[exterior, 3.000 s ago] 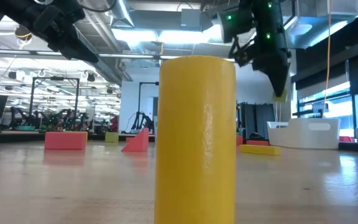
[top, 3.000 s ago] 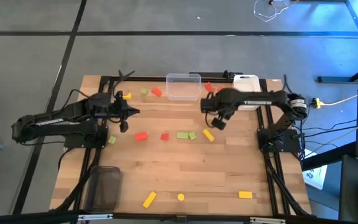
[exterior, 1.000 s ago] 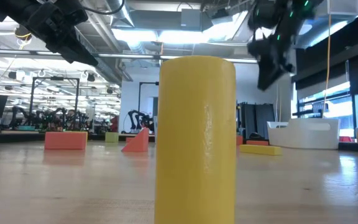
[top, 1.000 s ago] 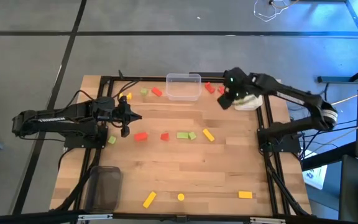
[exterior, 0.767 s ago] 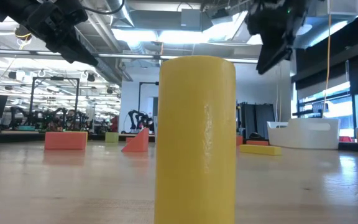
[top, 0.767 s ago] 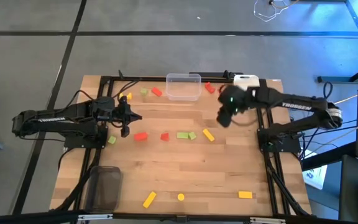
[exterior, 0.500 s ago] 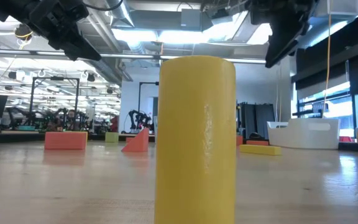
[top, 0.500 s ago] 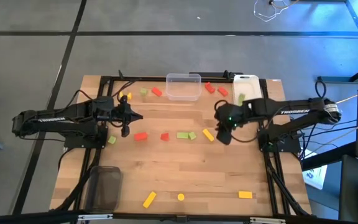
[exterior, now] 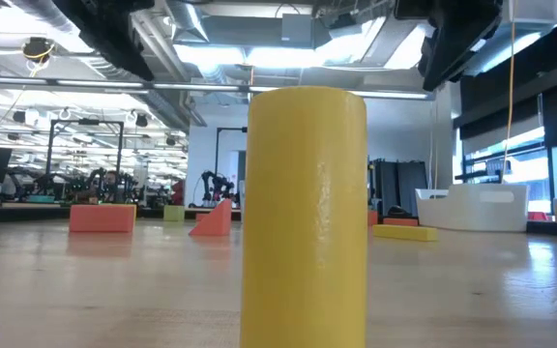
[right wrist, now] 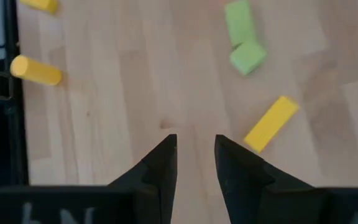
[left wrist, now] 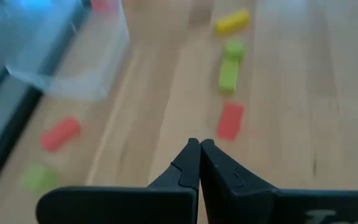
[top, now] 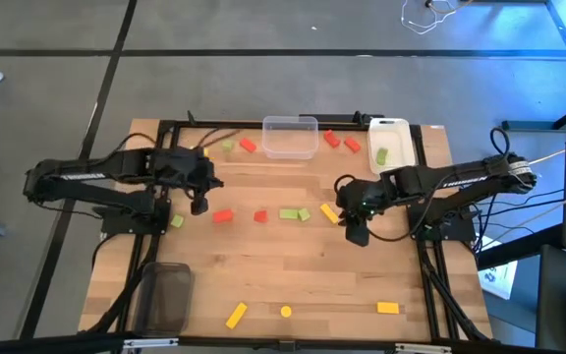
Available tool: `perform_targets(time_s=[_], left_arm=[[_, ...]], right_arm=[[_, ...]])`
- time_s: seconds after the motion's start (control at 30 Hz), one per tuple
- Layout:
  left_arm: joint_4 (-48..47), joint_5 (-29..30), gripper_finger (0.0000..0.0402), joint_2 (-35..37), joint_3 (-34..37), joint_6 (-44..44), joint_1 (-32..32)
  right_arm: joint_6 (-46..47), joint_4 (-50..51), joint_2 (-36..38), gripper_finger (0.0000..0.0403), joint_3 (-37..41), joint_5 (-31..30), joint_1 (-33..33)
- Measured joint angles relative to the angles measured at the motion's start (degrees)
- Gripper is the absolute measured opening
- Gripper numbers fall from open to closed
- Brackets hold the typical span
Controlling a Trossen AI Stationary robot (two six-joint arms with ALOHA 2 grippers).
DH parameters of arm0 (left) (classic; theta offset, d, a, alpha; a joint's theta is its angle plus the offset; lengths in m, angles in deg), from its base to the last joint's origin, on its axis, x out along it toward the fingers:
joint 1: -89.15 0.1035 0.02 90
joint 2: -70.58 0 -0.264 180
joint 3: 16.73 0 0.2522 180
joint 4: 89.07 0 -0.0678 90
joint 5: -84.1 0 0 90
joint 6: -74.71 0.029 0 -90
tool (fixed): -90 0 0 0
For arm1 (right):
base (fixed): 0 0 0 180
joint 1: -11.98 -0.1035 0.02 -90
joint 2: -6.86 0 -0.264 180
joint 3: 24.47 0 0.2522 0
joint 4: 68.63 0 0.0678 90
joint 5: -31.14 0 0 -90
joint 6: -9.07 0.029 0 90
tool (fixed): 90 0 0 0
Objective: Sort & place blocks by color
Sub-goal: Put the yellow cylindrical block into the transparent bin
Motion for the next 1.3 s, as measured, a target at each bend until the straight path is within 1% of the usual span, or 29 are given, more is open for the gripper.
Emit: perform_targets(time_s=[0.17, 0.3, 0.47, 0.6, 0.7, 0.8, 0.87, 0.97, 1.13, 1.3], left_arm=[[-7.35, -0.01, 0.0, -7.78, -6.77, -4.68, -1.9], [-9.44, 0.03, 0.0, -11.2, -9.86, -5.73, -2.86], [-9.21, 0.02, 0.0, -12.28, -10.94, -5.75, -3.8], [-9.31, 0.02, 0.0, -12.35, -10.94, -5.78, -3.76], [-9.33, 0.02, 0.0, -12.37, -10.94, -5.78, -3.76], [-9.33, 0.02, 0.0, -12.37, -10.92, -5.78, -3.76], [-9.33, 0.02, 0.0, -12.37, -10.94, -5.78, -3.76], [-9.33, 0.02, 0.0, -12.37, -10.94, -5.78, -3.76], [-9.33, 0.02, 0.0, -12.35, -10.92, -5.8, -3.76], [-9.3, 0.01, 0.0, -12.35, -10.94, -5.8, -3.76]], right_arm=[[0.64, -0.46, -3.42, 0.0107, 0.0, 4.85, 0.0], [0.4, -0.4, -5.94, 0.0108, 0.0, 5.73, 0.12], [0.35, 0.03, -8.24, 0.0108, 0.02, 5.27, 0.81], [-1.04, 0.01, -8.74, 0.0085, 0.02, 2.84, 0.85], [-0.89, -0.39, -8.74, 0.0071, 0.02, 2.71, 0.98], [-1.0, -0.55, -8.74, 0.007, 0.02, 3.62, 1.59], [-0.75, -0.52, -8.95, 0.0077, 0.02, 3.91, 2.09], [-0.69, -0.41, -9.46, 0.01, 0.02, 3.91, 2.53], [-0.85, -0.44, -11.64, 0.0157, 0.02, 3.87, 3.17], [0.02, -0.63, -15.47, 0.0215, 0.02, 3.63, 3.91]])
